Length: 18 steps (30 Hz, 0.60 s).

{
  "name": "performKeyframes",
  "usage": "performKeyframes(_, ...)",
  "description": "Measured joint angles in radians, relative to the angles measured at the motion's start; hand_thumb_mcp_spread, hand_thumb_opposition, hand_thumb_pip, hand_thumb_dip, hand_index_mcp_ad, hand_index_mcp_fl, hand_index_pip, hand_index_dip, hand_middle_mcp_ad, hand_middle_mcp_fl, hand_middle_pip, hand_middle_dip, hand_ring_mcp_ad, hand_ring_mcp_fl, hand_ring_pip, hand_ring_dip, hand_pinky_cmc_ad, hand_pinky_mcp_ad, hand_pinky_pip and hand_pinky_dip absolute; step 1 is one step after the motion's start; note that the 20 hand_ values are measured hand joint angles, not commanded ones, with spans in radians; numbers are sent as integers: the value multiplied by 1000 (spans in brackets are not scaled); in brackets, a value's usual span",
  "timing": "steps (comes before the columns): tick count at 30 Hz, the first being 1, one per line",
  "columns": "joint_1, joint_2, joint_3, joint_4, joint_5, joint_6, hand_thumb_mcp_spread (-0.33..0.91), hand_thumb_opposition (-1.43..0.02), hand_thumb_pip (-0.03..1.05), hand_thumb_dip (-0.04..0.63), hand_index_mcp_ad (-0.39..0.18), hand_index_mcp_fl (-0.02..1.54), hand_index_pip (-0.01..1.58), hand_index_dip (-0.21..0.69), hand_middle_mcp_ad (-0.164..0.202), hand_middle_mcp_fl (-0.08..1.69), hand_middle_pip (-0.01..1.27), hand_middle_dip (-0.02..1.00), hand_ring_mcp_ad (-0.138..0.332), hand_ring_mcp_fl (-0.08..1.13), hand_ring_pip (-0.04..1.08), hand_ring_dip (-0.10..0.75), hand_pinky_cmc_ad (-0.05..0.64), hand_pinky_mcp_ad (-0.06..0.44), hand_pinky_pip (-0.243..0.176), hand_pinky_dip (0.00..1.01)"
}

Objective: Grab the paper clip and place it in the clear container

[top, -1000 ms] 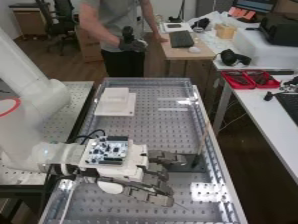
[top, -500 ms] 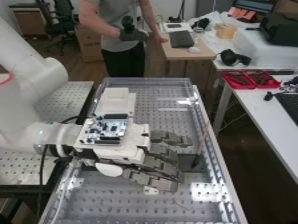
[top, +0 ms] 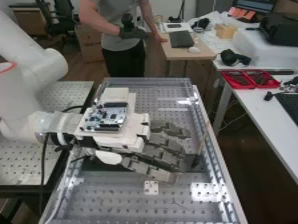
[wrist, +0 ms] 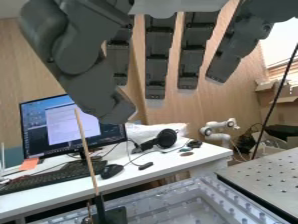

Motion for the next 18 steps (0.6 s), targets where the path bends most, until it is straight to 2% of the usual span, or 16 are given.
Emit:
performKeyframes(4, 2, 6, 1, -8, 4, -6, 464, -785, 862, 339, -187, 9, 1000, -188, 7, 300, 356, 518, 80, 152, 428, 349, 400, 201, 19, 414)
performKeyframes(11, 3, 12, 9, -21, 1, -12, 464, -789, 862, 339, -187, 3, 1169, -164, 7, 293, 342, 518, 80, 145, 414, 353, 398, 201, 16, 415)
performKeyframes(18, 0, 7, 17, -33, 4, -23, 454, -791, 862, 333, -187, 9, 1215, -164, 7, 293, 328, 515, 80, 141, 414, 349, 396, 201, 16, 445)
